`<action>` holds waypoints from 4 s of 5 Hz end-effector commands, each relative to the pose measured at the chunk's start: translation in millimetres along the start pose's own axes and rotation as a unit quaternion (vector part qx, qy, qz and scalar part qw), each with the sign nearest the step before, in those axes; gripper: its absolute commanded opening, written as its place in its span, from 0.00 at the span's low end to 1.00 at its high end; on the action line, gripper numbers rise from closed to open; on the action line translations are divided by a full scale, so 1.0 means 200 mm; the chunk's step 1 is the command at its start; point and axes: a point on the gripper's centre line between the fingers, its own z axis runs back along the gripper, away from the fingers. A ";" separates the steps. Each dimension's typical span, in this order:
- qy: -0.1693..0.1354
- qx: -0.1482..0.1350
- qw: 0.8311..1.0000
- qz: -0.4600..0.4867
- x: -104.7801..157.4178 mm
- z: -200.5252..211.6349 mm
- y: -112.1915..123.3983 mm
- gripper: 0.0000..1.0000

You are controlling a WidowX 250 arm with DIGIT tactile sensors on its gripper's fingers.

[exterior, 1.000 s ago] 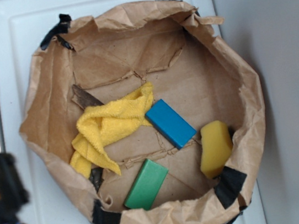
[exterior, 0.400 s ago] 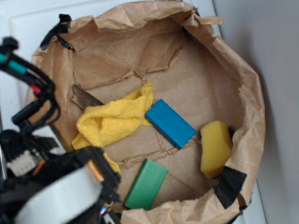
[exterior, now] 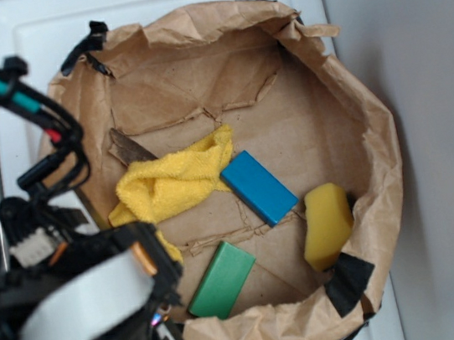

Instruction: Grab the green block.

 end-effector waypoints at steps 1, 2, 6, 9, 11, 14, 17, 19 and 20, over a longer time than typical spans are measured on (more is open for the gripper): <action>-0.012 0.005 0.986 0.164 0.28 -0.19 -0.15 1.00; -0.006 -0.004 0.977 0.212 0.51 -0.26 -0.22 1.00; -0.065 -0.089 0.985 0.133 0.37 -0.19 -0.10 1.00; -0.073 -0.028 0.974 0.212 0.32 -0.19 -0.04 1.00; -0.068 -0.005 0.978 0.197 0.21 -0.30 0.04 1.00; -0.062 0.023 0.975 0.210 0.21 -0.53 -0.09 1.00; -0.055 0.035 0.976 0.207 0.06 -0.64 -0.16 1.00; -0.041 0.022 0.978 0.205 -0.13 -0.71 -0.06 1.00; -0.035 0.012 0.976 0.213 -0.18 -0.69 -0.03 1.00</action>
